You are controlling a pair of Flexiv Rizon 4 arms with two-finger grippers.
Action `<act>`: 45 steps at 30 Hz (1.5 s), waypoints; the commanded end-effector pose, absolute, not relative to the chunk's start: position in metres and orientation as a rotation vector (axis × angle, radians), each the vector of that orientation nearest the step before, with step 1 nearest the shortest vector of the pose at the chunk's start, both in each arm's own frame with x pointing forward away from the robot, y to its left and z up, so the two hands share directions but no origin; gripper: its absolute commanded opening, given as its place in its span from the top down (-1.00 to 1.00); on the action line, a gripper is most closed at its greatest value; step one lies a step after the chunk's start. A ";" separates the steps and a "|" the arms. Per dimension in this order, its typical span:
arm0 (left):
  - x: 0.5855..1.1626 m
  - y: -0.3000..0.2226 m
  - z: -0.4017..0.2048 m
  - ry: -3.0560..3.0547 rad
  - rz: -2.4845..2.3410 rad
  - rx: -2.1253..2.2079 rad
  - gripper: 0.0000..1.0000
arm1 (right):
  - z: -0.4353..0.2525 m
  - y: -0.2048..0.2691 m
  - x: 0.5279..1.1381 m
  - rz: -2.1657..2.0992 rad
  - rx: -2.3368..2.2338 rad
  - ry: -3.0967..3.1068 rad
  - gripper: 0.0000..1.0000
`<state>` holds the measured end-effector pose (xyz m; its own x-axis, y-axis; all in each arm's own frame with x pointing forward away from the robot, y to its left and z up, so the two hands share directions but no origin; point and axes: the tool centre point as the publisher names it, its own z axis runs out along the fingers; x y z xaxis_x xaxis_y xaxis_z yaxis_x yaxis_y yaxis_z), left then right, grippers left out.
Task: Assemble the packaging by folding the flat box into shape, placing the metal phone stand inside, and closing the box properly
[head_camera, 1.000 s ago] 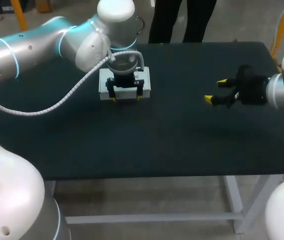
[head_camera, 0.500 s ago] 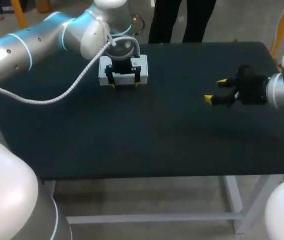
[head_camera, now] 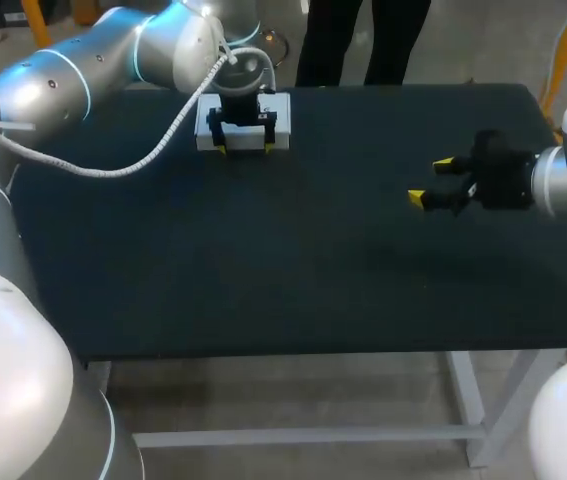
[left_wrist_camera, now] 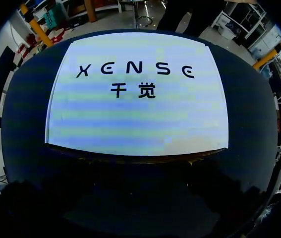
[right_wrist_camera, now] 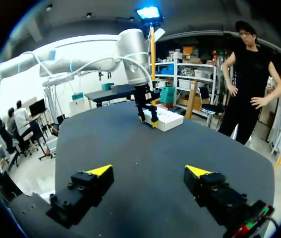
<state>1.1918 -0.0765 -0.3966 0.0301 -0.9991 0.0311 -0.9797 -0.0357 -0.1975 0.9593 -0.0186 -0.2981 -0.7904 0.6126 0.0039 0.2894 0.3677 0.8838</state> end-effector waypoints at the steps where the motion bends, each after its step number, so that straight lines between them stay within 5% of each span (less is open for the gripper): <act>1: 1.206 -0.077 -0.401 2.134 -0.148 -2.223 -1.00 | -0.299 -0.020 0.958 1.403 0.787 2.304 -1.00; 45: 0.991 -0.005 -0.321 2.219 -1.297 -1.612 -1.00 | -0.299 -0.020 0.958 1.403 0.787 2.304 -1.00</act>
